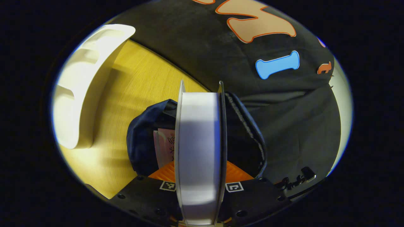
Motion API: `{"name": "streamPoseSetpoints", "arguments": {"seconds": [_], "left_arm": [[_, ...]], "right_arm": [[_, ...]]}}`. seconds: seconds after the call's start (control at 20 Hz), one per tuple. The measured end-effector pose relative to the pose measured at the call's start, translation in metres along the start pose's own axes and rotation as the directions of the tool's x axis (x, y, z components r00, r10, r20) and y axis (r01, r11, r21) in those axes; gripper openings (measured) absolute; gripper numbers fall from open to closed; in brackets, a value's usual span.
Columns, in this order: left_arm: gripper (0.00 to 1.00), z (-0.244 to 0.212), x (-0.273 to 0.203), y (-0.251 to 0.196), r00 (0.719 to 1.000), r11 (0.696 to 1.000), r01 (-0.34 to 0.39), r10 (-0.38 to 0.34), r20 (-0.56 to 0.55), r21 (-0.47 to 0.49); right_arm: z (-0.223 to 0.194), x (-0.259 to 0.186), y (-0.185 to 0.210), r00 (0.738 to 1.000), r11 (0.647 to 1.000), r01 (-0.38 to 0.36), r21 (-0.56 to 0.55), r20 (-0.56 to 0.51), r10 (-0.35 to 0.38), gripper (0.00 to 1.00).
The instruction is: Open the schoolbag, grab two books from the bookshelf and put them into the schoolbag.
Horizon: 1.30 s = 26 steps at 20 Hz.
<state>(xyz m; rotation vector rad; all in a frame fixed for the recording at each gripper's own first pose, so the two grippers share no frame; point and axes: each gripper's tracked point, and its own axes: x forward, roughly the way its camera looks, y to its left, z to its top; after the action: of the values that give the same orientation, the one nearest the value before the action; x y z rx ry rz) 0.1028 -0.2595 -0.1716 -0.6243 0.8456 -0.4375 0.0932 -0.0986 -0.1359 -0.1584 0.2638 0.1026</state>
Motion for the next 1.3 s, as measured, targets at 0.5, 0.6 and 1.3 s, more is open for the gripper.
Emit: {"name": "streamPoseSetpoints", "arguments": {"seconds": [0.5, 0.6, 1.3], "left_arm": [[0.38, -0.020, 0.053, 0.003, 0.990, 0.986, 0.139, -0.140, 0.003, -0.095], [0.38, -0.024, 0.064, -0.001, 0.988, 0.984, 0.151, -0.152, -0.008, -0.092], [0.51, -0.053, 0.128, 0.005, 0.978, 0.975, 0.185, -0.196, -0.077, -0.125]], "right_arm": [[0.002, -0.011, 0.015, 0.997, 0.998, -0.068, -0.001, 0.035, 0.068, 0.04], [-0.001, -0.011, 0.022, 0.996, 0.997, -0.083, -0.005, 0.034, 0.083, 0.04], [-0.007, -0.008, 0.024, 0.995, 0.994, -0.093, 0.048, 0.028, 0.092, 0.04]]}}
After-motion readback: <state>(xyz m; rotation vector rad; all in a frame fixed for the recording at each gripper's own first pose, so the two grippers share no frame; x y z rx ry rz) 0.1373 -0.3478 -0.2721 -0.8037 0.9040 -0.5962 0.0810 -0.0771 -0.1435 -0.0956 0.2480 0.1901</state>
